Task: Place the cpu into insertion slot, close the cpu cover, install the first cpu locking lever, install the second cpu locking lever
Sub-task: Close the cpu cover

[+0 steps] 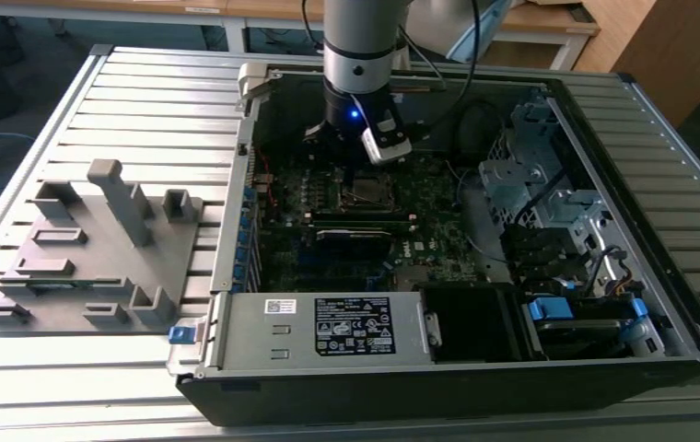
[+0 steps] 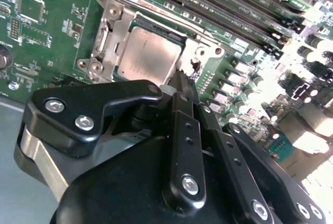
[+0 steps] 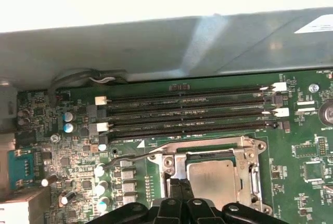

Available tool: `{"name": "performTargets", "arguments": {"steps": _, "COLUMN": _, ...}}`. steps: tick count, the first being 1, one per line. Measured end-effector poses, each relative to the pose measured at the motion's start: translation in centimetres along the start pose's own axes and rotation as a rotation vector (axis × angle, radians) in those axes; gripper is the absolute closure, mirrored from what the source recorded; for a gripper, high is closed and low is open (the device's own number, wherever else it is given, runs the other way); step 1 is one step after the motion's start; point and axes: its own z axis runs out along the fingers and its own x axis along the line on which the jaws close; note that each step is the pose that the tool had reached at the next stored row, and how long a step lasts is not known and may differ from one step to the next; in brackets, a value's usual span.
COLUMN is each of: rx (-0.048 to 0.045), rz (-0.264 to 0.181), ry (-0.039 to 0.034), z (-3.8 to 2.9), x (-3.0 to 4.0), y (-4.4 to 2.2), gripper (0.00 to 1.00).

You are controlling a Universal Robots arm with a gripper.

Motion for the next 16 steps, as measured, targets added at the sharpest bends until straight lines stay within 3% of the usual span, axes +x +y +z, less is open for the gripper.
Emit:
{"name": "performTargets", "arguments": {"steps": 10, "rx": 0.0001, "rz": 0.000, "ry": 0.0000, "z": 0.06, "x": -2.63, "y": 0.27, "gripper": 0.90}}
{"name": "performTargets", "arguments": {"steps": 16, "rx": 0.0001, "rz": 0.000, "ry": 0.0000, "z": -0.31, "x": -2.73, "y": 0.28, "gripper": 0.90}}
